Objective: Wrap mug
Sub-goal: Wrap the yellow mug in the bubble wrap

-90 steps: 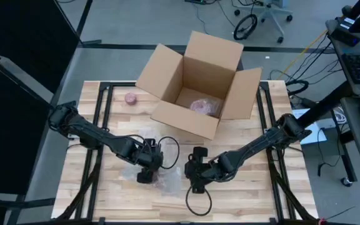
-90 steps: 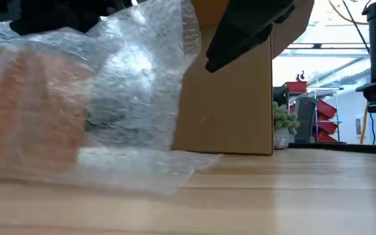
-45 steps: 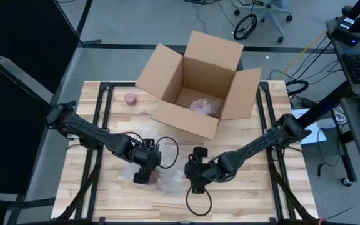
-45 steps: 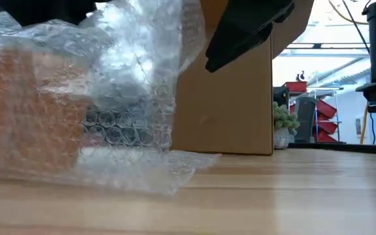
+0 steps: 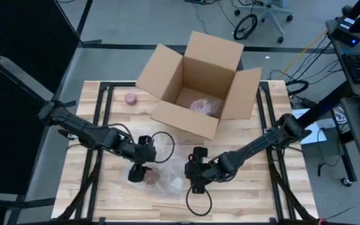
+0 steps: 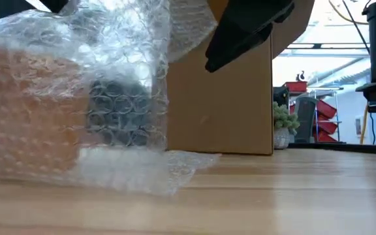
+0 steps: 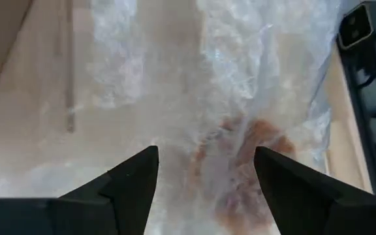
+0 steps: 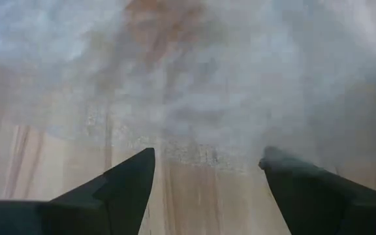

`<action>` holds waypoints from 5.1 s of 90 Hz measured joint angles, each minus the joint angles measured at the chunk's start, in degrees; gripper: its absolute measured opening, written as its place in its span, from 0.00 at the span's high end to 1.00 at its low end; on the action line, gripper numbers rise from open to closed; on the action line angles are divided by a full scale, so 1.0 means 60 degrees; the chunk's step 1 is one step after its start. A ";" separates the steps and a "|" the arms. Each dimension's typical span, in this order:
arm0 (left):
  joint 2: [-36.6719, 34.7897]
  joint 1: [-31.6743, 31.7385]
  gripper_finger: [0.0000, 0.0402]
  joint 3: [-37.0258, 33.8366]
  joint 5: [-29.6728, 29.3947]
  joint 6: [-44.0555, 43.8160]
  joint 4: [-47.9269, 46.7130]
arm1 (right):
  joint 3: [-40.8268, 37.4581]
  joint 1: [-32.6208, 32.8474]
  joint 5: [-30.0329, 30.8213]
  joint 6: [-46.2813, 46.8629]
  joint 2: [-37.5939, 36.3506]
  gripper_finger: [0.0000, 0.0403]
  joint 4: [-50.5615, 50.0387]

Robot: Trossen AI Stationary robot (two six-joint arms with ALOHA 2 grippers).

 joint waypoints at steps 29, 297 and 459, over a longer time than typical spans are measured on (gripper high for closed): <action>0.1694 0.0025 0.39 -0.0567 -0.0113 0.0278 0.0753 | 0.0000 0.0000 0.0003 -0.0009 0.0000 0.33 -0.0018; 0.3425 0.0102 0.39 -0.0433 0.0013 0.0514 0.3618 | -0.0295 -0.0032 0.0633 -0.3379 0.1978 0.99 0.7869; 0.1564 -0.0819 0.39 0.2628 -0.1769 -0.1674 -0.2204 | -0.0280 -0.0219 -0.0288 -0.2945 0.2397 1.00 0.7006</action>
